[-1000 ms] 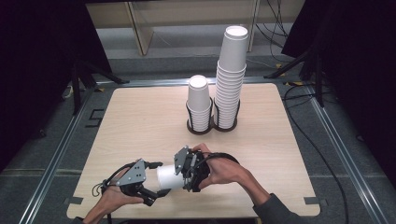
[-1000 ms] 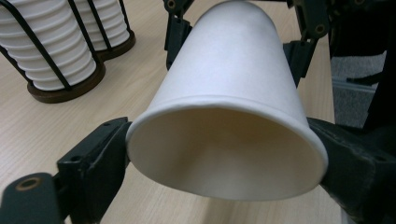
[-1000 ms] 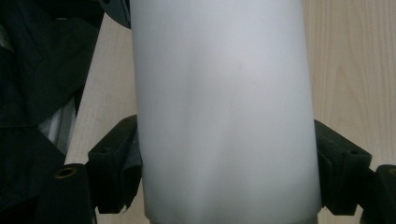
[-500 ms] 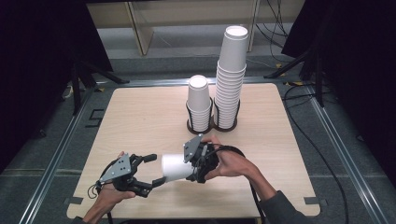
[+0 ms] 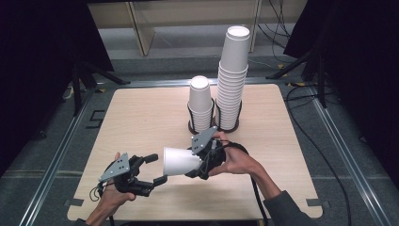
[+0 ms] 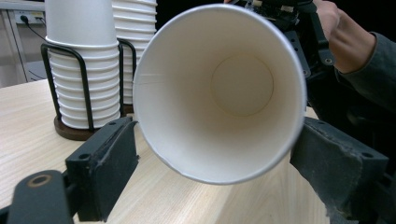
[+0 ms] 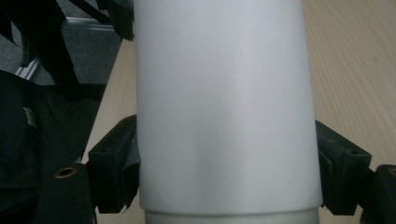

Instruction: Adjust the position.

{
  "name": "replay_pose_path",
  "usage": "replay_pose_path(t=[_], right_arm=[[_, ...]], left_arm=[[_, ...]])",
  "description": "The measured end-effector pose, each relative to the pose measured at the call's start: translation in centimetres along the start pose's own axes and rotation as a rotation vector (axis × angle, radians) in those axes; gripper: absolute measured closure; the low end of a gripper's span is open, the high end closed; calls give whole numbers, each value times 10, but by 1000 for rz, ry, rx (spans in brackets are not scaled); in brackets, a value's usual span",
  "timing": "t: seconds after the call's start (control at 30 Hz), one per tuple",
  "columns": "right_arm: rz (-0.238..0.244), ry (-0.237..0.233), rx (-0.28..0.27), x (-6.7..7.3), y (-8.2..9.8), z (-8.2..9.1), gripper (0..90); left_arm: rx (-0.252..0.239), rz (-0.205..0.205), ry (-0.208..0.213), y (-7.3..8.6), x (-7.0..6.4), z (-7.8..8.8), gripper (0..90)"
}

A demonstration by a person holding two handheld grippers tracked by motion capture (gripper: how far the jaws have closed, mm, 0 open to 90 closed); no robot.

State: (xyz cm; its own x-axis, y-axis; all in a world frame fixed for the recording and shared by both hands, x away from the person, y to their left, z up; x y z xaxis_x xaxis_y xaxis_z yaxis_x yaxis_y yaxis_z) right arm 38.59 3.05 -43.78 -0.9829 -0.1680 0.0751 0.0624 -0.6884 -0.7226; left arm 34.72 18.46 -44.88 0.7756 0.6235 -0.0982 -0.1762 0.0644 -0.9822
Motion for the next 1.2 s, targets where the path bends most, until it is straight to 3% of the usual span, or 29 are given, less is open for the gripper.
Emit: replay_pose_path(t=[0.07, 0.2, 0.47, 0.5, 0.53, 0.7, 0.77, 0.8, 0.87, 0.9, 1.03, 1.2], right_arm=[[7, -10, -11, 1, -2, -1, 229], [20, -26, -26, 3, -5, -4, 229], [31, -78, -39, 10, -8, -16, 229], [14, -75, -34, 11, -7, -16, 229], [36, -84, -38, 10, -8, -17, 229], [30, -102, -60, 12, -10, -20, 229], [-2, -95, -52, 13, -9, -20, 229], [32, -102, -61, 11, -10, -21, 229], [11, -102, -59, 12, -8, -21, 230], [28, -105, -61, 11, -8, -22, 231], [17, -104, -55, 10, -6, -23, 225], [12, -7, 10, 4, -4, -21, 183]], left_arm=[[-21, 13, 15, -1, -2, -2, 130], [0, 7, 7, 0, -5, -3, 123], [-4, 2, -3, 0, -8, -6, 0], [-7, 0, 0, 0, -8, -6, 0], [-10, 0, 3, 0, -8, -6, 0], [-31, -7, 18, -2, -9, -5, 0], [-35, -5, 24, -2, -10, -4, 17], [-40, -3, 24, -3, -10, -4, 37], [-35, -12, 30, -3, -10, -4, 51], [-33, -21, 30, -3, -10, -4, 58], [-23, -23, 28, -4, -9, -3, 85], [30, -42, -9, 0, -4, -4, 98]])
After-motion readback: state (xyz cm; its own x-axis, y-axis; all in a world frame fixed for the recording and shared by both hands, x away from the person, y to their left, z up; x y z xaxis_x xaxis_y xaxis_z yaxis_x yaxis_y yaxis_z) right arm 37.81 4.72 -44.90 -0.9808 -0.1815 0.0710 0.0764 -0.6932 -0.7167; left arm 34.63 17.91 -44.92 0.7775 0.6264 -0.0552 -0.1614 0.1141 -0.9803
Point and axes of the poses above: each handheld gripper's, and its own axes: z roughly backward along the jaws, y roughly out of its underside, x roughly to its left, the point moved 8 cm from there along -z, roughly forward along the jaws, and after that the axes turned 10 degrees about -y, right-handed, at the moved point
